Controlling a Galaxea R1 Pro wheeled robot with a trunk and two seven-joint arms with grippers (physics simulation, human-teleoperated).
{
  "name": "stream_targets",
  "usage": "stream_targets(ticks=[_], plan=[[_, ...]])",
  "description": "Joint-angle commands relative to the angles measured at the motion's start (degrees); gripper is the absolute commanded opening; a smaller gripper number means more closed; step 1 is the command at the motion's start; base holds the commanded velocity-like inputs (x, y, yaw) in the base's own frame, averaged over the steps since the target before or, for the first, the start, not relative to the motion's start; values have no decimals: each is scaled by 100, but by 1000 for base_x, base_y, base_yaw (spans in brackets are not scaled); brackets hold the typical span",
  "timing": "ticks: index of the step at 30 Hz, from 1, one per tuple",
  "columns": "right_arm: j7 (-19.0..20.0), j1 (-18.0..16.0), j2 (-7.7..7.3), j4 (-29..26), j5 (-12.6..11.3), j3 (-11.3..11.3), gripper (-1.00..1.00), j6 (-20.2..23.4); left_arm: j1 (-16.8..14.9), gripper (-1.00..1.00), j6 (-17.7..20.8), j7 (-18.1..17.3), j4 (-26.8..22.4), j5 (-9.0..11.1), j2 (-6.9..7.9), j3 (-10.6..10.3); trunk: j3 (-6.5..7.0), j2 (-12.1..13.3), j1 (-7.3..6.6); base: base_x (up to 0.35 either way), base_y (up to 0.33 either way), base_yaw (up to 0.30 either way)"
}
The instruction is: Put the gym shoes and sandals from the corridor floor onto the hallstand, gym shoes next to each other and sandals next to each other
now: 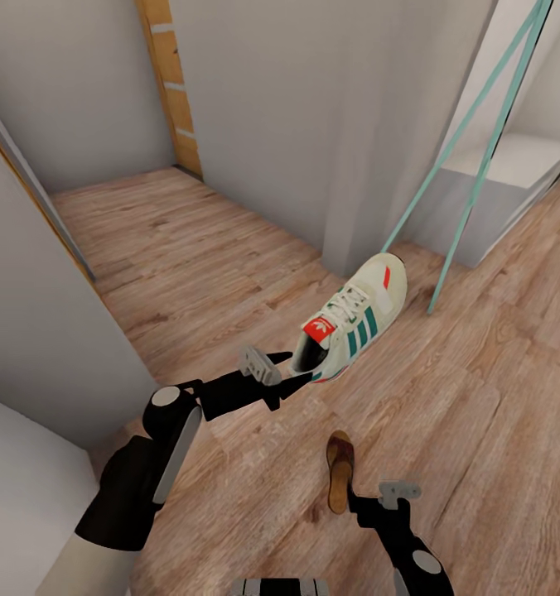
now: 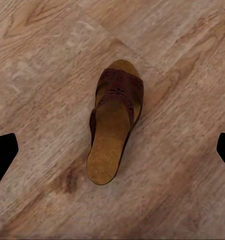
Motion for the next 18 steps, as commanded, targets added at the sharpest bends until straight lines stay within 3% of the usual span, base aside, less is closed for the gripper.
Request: stream_targets(ticks=[1,4,10,18], plan=[[2,-16,2,104,-1,-10,100,16,-3,-100,49,-4,-1,45,-4,0,-22,-43,22,0,0,0],[2,-122,0,575,-2,-15,100,-8,-3,-100,49,-4,-1,45,-7,-2,-76,-164,87,0,0,0],[-5,-793,-2,1144,-2,-17,100,-7,-3,-100,49,-4,-1,45,-8,-2,-184,-404,219,0,0,0],[-140,-1272,6,1296,-2,-17,100,45,-3,-100,49,-4,-1,45,-8,-2,-328,-725,395,0,0,0]])
